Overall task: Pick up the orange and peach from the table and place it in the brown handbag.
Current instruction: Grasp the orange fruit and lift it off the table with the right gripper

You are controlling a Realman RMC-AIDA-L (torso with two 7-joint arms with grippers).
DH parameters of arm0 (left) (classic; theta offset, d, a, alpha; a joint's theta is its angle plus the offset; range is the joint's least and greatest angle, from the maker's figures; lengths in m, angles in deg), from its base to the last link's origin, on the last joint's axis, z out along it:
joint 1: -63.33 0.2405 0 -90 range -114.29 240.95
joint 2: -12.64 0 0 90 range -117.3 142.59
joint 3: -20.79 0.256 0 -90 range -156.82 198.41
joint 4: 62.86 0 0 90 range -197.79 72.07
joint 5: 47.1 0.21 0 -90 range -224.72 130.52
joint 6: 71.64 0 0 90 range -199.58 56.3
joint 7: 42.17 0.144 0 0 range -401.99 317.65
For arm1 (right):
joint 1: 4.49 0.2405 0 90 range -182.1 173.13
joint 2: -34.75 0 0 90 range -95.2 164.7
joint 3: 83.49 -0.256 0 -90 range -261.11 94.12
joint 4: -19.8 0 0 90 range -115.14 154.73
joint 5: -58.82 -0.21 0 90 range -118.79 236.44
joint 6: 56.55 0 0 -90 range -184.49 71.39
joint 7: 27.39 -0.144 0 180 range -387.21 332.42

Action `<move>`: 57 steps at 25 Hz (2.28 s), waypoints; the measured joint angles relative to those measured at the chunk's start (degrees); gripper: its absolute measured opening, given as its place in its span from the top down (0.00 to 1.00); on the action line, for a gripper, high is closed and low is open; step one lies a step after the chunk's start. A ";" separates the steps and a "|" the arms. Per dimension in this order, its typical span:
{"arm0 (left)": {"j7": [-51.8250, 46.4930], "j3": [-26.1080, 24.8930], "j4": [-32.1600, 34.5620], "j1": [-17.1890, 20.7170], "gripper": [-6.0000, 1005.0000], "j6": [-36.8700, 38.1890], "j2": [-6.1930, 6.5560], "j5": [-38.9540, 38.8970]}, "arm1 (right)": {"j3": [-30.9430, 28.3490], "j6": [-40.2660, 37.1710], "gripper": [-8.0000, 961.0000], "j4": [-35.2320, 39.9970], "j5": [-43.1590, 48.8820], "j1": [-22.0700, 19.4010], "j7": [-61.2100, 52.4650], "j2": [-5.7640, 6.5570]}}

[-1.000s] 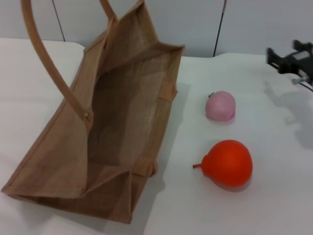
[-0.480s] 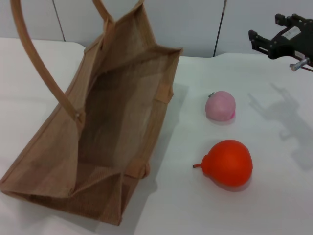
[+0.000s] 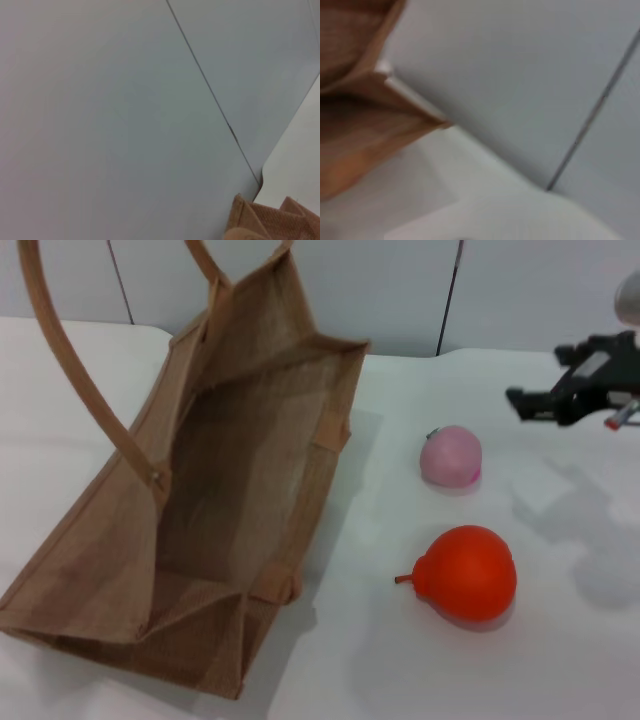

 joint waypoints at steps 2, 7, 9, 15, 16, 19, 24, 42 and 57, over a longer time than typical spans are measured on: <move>0.01 -0.01 0.10 0.17 0.88 0.00 0.00 0.05 | -0.04 6.19 0.31 3.14 -0.01 0.57 -1.42 0.00; 0.19 -0.01 0.03 0.46 0.88 0.08 0.11 0.14 | 0.30 19.72 0.31 7.13 0.05 2.65 -3.97 -0.04; 0.27 0.01 0.15 0.46 0.88 0.08 0.12 0.15 | 0.80 22.97 0.31 7.01 0.08 3.70 -4.27 -0.08; 0.29 0.35 0.31 0.46 0.88 -0.23 0.09 0.17 | 2.00 26.85 0.31 1.84 0.29 6.33 -4.41 -0.03; 0.29 0.32 0.31 0.48 0.88 -0.23 0.09 0.17 | 2.00 26.85 0.31 1.84 0.29 6.33 -4.41 -0.03; 0.29 0.14 0.26 0.76 0.88 -0.24 0.09 0.26 | 1.96 28.15 0.32 -0.19 0.34 7.38 -4.42 -0.16; 0.30 0.50 0.04 1.21 0.88 0.12 0.09 0.39 | 2.95 29.14 0.32 -1.09 0.22 7.79 -4.45 -0.23; 0.64 0.52 -0.22 1.43 0.88 0.35 0.00 0.87 | 3.62 26.10 0.33 -11.60 -2.93 11.74 -3.98 -0.05; 0.65 0.71 -1.02 1.42 0.88 0.30 0.00 0.86 | 3.80 22.98 0.33 -20.97 -3.33 15.83 -2.50 0.00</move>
